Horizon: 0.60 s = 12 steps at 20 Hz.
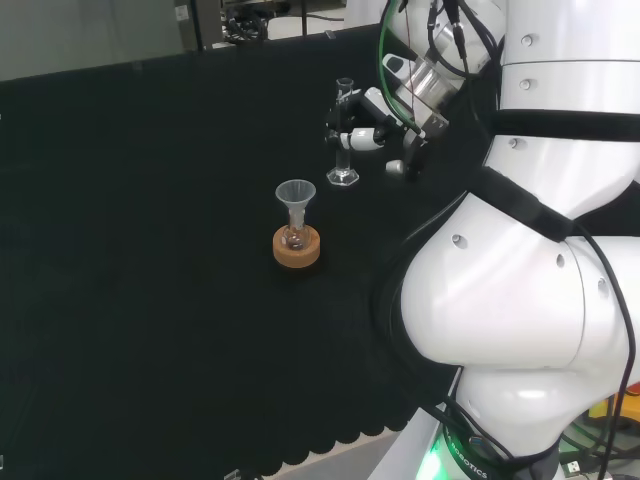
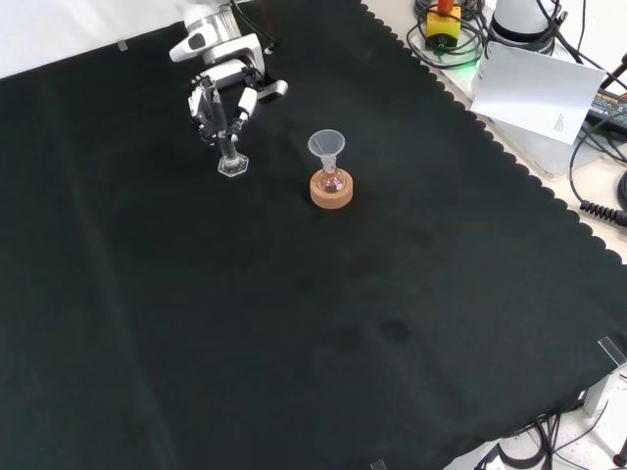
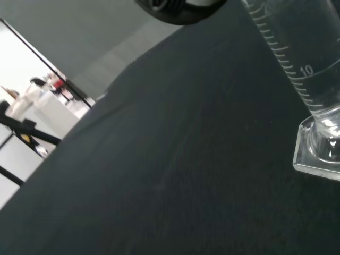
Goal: Pick up the graduated cylinder.
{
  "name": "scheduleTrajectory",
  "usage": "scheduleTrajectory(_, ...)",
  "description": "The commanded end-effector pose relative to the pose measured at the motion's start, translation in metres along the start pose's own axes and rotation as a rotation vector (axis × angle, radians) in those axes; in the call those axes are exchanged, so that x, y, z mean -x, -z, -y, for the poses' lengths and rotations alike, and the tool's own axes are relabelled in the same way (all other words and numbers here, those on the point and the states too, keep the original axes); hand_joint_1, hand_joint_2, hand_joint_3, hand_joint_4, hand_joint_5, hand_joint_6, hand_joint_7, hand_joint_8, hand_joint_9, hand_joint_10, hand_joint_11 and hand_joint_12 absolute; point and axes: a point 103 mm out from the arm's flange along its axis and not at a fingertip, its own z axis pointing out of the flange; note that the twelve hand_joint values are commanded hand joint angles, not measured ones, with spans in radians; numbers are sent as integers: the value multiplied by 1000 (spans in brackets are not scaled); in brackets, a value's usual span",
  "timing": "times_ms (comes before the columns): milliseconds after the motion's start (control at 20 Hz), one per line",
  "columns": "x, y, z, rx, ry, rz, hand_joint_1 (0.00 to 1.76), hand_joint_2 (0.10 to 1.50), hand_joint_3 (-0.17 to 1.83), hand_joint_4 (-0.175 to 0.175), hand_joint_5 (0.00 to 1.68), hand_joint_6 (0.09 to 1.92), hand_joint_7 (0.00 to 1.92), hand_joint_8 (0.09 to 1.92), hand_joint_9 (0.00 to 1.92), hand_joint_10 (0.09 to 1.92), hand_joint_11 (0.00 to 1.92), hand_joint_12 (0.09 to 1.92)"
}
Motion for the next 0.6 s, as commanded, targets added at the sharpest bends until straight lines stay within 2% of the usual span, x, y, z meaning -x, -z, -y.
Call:
scheduleTrajectory(50, -11, 19, 7, -46, -7, 111, 1267, 1095, 10, -175, 995, 974, 1037, 953, 1508, 87, 1325, 707)
scheduleTrajectory(300, -27, 38, 16, -76, -11, 158, 1269, 1093, 5, -175, 1004, 960, 1046, 938, 1514, 87, 1317, 714)
scheduleTrajectory(600, -49, 58, 42, -121, -34, 213, 1269, 1093, 4, -175, 1005, 958, 1048, 936, 1516, 87, 1315, 716)
